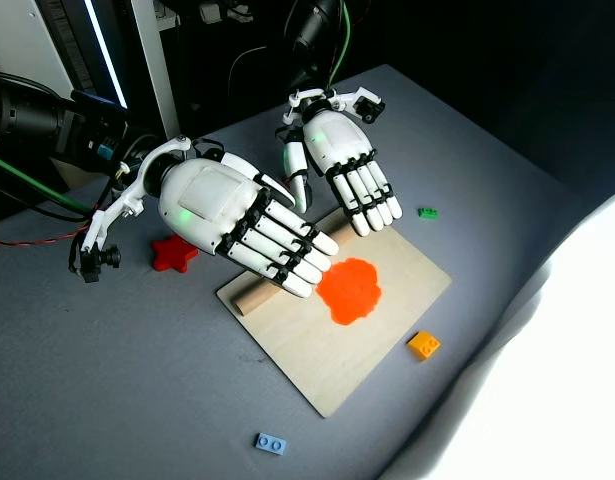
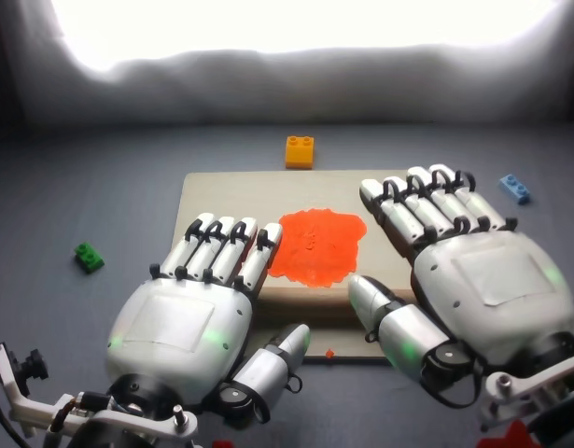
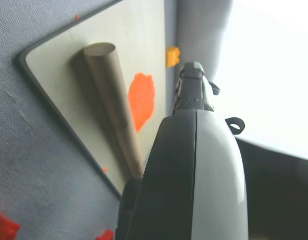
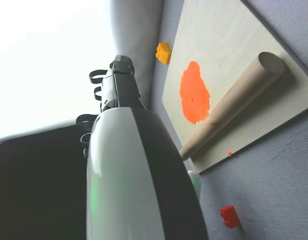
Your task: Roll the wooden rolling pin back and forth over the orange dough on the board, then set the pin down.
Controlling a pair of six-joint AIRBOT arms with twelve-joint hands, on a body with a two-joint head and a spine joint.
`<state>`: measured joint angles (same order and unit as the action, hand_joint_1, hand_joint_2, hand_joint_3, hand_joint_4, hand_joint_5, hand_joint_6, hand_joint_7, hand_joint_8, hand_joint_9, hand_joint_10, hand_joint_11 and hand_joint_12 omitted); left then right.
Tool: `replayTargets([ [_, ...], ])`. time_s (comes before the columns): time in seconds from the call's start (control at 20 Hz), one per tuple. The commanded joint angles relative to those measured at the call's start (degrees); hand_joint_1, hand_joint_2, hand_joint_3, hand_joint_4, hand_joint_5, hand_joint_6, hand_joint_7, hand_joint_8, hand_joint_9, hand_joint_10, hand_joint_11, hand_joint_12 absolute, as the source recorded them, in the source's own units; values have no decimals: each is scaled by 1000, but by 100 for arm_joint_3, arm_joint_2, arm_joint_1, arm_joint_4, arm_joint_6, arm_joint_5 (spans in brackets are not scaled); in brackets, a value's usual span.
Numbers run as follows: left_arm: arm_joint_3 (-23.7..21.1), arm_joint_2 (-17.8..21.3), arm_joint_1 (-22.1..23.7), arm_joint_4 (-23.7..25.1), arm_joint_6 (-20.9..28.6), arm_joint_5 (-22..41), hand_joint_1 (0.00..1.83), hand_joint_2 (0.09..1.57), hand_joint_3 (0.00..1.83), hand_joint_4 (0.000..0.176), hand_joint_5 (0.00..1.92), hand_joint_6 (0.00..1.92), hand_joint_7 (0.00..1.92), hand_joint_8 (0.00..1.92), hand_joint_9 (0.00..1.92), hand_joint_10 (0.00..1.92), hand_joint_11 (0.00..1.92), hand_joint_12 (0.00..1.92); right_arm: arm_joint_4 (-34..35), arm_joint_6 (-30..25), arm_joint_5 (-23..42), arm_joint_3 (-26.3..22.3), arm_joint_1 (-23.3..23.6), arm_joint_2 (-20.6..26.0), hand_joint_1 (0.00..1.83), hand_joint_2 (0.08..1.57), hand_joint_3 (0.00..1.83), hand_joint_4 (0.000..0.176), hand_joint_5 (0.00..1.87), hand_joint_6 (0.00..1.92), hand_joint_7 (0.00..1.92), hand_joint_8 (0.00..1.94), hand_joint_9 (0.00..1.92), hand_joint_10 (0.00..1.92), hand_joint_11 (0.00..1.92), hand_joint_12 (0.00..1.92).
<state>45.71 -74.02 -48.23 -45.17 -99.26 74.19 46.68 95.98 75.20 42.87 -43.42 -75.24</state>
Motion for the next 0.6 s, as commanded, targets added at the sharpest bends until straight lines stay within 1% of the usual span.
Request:
replayTargets([
  [0.0, 37, -16, -18, 444, 25, 544, 0, 1445, 5, 0, 28, 11, 35, 11, 21, 8, 4, 2, -471, -13, 475, 60, -21, -30, 0, 1545, 14, 0, 137, 13, 126, 14, 60, 15, 31, 16],
  [0.1, 124, -97, -72, 462, 69, 544, 0, 1449, 6, 0, 26, 8, 30, 7, 10, 2, 0, 0, -683, -19, 526, 356, -156, -206, 0, 1568, 21, 0, 132, 9, 139, 15, 63, 14, 20, 14],
  [0.2, 222, -181, -120, 549, 129, 544, 0, 1452, 7, 0, 29, 8, 30, 6, 7, 3, 0, 0, -725, -64, 568, 568, -225, -360, 0, 1569, 17, 0, 147, 12, 148, 13, 73, 15, 21, 19],
  [0.35, 367, -310, -156, 644, 212, 544, 0, 1457, 8, 0, 18, 2, 27, 3, 4, 1, 0, 0, -725, -133, 581, 716, -273, -524, 0, 1568, 12, 0, 126, 1, 129, 2, 55, 4, 0, 2],
  [0.55, 537, -441, -180, 691, 301, 562, 0, 1459, 7, 0, 11, 2, 27, 4, 9, 3, 0, 0, -724, -176, 593, 926, -320, -770, 0, 1561, 6, 0, 152, 11, 161, 11, 81, 12, 22, 12],
])
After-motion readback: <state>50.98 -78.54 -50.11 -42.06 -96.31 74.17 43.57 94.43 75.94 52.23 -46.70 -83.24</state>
